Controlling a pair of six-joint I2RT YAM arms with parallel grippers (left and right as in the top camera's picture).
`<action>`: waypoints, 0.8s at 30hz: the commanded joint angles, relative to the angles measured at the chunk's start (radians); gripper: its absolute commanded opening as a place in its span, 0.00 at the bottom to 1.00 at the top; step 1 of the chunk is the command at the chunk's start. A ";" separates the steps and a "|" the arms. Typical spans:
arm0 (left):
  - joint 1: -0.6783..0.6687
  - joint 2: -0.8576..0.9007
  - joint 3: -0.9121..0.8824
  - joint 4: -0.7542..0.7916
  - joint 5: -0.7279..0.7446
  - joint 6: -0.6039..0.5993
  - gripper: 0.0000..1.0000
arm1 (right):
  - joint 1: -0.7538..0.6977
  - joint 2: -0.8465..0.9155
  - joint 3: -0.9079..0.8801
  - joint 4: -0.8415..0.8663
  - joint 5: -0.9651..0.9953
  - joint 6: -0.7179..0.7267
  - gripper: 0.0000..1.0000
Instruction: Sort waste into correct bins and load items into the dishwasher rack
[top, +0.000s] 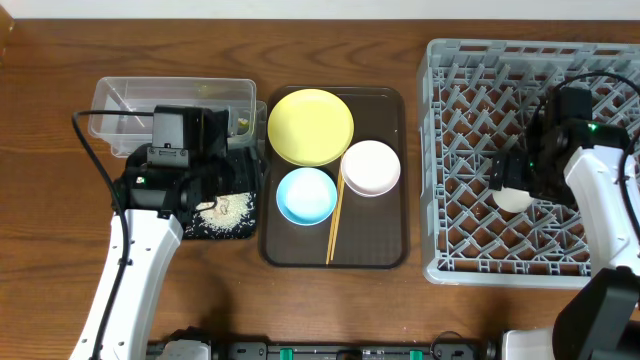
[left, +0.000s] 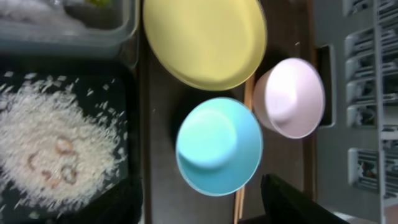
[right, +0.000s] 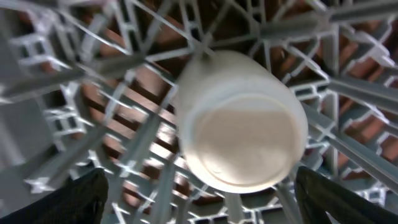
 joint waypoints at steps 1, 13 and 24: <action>0.004 -0.002 0.009 -0.044 -0.131 -0.021 0.64 | 0.002 -0.076 0.062 0.034 -0.138 -0.014 0.89; 0.004 -0.002 0.009 -0.164 -0.410 -0.232 0.65 | 0.253 -0.101 0.070 0.316 -0.412 -0.151 0.82; 0.004 -0.002 0.009 -0.164 -0.409 -0.232 0.70 | 0.505 0.122 0.070 0.383 -0.151 -0.145 0.78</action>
